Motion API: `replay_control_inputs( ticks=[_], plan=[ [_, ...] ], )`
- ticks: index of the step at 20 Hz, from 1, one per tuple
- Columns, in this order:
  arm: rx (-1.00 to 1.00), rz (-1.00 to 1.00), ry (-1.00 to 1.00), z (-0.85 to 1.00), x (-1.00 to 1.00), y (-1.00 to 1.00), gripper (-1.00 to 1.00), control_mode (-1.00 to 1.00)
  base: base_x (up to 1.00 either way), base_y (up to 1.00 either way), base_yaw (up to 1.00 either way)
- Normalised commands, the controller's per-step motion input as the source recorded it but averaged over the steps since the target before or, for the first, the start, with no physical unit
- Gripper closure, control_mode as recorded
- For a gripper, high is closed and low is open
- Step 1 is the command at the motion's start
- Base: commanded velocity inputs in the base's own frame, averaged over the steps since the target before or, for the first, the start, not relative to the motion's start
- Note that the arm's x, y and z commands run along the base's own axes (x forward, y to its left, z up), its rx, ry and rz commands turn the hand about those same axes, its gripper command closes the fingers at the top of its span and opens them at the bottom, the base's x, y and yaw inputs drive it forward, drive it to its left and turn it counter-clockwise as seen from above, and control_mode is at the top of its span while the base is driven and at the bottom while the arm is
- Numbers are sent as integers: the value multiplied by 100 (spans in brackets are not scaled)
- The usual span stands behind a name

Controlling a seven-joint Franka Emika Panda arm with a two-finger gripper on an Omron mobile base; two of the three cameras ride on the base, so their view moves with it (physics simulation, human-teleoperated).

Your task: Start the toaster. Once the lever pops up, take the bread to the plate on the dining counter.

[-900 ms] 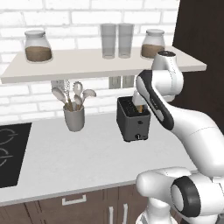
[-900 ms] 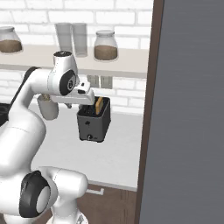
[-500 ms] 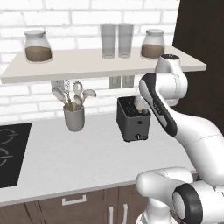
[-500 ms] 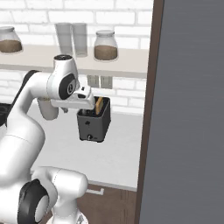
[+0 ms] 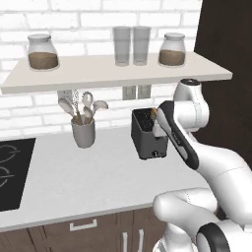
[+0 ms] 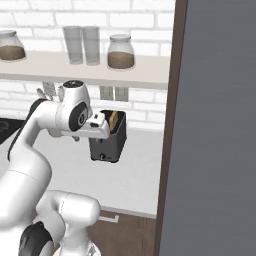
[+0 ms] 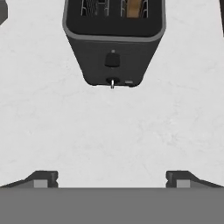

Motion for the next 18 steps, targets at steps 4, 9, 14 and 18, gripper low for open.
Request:
replay_control_inputs(
  ticks=[4, 9, 14, 18],
  plan=[
    [-2, -2, -5, -36, 35, 17, -100, -100, 0, 0, 0],
    [0, -1, 0, -12, 62, 10, 100, -100, 0, 0, 0],
    [0, 0, 0, -5, 68, 2, 100, -100, 0, 0, 0],
    [0, 0, 0, -11, 36, 0, 100, -100, 0, 0, 0]
  ],
)
